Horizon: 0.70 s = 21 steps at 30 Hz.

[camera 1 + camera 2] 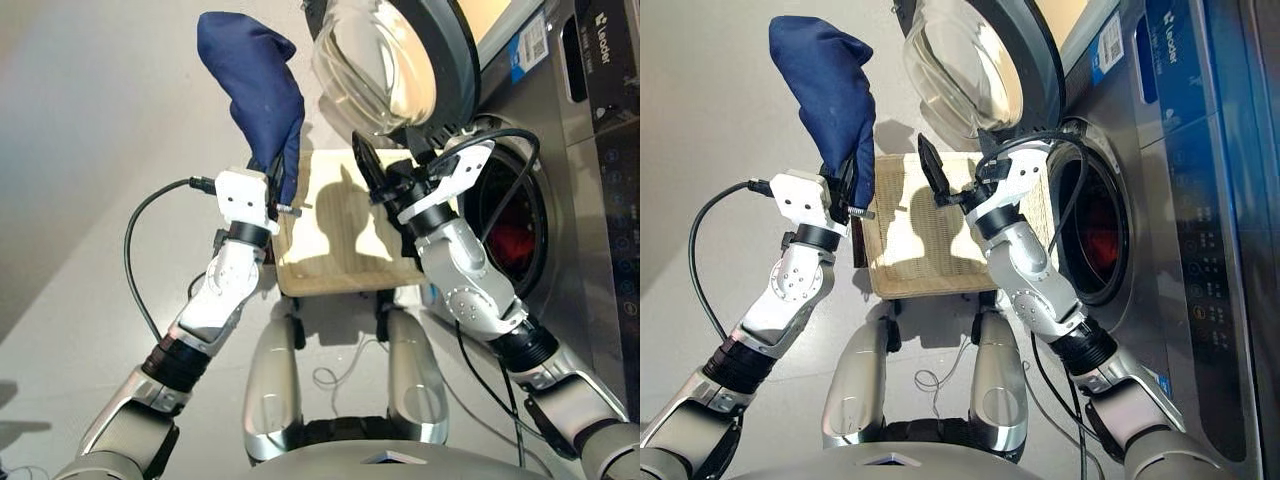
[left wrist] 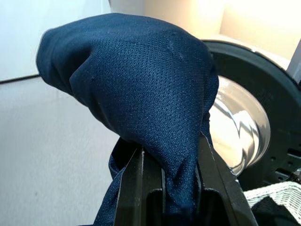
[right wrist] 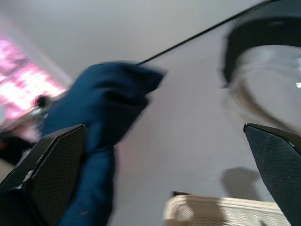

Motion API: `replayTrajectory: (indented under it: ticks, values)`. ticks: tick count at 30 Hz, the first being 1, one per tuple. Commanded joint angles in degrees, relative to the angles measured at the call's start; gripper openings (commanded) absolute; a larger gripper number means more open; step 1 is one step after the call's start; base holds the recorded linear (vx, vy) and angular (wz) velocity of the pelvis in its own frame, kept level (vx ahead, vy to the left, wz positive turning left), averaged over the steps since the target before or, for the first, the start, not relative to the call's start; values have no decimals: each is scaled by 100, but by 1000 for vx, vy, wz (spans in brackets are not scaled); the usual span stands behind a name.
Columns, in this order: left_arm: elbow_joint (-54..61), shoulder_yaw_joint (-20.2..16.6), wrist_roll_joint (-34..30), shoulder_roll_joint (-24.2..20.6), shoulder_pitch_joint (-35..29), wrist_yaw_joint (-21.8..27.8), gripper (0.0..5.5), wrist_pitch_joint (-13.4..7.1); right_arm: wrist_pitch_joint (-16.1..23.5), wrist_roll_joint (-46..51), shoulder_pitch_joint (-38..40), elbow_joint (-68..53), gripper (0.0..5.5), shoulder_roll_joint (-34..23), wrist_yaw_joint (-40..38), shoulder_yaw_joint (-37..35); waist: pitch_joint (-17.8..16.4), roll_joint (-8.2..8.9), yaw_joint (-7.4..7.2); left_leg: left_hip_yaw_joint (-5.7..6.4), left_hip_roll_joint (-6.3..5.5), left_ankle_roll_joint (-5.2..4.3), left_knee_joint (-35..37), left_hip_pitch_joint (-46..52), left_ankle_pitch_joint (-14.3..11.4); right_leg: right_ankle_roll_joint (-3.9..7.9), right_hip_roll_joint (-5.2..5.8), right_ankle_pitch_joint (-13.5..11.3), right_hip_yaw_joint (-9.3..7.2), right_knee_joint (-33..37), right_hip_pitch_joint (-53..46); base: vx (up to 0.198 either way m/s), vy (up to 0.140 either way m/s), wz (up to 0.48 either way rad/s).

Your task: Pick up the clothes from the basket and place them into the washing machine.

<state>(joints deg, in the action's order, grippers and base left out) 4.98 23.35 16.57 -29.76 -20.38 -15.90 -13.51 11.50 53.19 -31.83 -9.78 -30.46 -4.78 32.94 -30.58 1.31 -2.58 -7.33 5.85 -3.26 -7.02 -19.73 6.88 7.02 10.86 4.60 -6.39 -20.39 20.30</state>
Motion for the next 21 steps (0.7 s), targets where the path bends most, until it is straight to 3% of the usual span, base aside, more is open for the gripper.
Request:
replayTrajectory:
  ticks: [1, 11, 21]
  values:
    - [882, 0, -324, -314, 9, 89, 0, -574, 125, 323, -759, -782, 550, -127, 387, 48, 508, 237, 134, -274, -143, -101, -271, 454, -575, 320, 51, -847, 143, 498, 221, 0, 0, 0]
    - [956, 98, -322, -454, -19, 134, 0, -557, -33, 802, -1575, -813, 550, -315, 555, 658, 703, 251, 174, -216, -125, -99, -258, 527, -590, 301, 37, -788, 141, 496, 113, 0, 0, 0]
    - [1148, 308, -607, -475, -440, -21, 0, -613, -80, 1068, -1902, -345, 550, -34, 498, 921, 807, 216, 222, -143, -146, -76, -280, 544, -614, 281, 66, -731, 109, 447, 61, 0, 0, 0]
